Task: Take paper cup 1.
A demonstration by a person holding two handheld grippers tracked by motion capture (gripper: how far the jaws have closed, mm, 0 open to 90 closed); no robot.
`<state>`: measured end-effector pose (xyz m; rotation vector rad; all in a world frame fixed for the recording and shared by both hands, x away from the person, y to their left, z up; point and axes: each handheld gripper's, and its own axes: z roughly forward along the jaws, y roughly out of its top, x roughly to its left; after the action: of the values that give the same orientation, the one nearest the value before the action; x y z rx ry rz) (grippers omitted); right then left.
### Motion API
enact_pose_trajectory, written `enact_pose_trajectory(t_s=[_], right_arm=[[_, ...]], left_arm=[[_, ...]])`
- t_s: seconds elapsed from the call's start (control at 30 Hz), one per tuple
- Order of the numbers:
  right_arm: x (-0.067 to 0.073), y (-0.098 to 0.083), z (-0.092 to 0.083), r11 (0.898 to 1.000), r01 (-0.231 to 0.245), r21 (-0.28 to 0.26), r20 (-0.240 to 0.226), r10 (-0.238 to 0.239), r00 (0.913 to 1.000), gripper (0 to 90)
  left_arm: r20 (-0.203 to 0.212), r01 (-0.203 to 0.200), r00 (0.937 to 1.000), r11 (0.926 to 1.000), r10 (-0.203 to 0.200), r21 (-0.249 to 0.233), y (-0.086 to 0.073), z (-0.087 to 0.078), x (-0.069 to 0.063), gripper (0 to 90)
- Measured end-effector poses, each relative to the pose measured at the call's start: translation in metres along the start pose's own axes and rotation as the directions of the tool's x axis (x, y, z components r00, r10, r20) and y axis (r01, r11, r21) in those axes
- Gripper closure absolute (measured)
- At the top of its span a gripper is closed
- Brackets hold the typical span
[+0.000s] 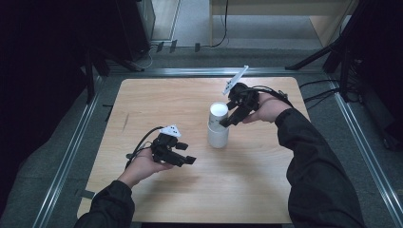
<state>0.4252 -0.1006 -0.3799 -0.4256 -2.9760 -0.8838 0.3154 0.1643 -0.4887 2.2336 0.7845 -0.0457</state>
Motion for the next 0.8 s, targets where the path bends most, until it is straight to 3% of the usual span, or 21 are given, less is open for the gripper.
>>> enact_pose_trajectory(t_s=[0.27,0.5,0.8], right_arm=[[0.001,0.012,0.006,1.0,-0.007,0.005,-0.003,0.007,1.0,23.6],[0.0,0.016,0.007,1.0,-0.023,0.009,0.002,0.023,0.9997,31.7],[0.002,0.017,0.005,1.0,-0.023,0.011,0.018,0.023,0.9996,33.0]], left_arm=[[0.006,0.003,1.0,1.0,-0.003,-0.001,0.0,0.0,0.0,29.8],[0.004,-0.001,1.0,1.0,0.001,0.003,-0.001,0.0,0.0,29.7],[0.003,0.001,1.0,1.0,-0.001,0.002,-0.001,0.0,0.001,29.5]])
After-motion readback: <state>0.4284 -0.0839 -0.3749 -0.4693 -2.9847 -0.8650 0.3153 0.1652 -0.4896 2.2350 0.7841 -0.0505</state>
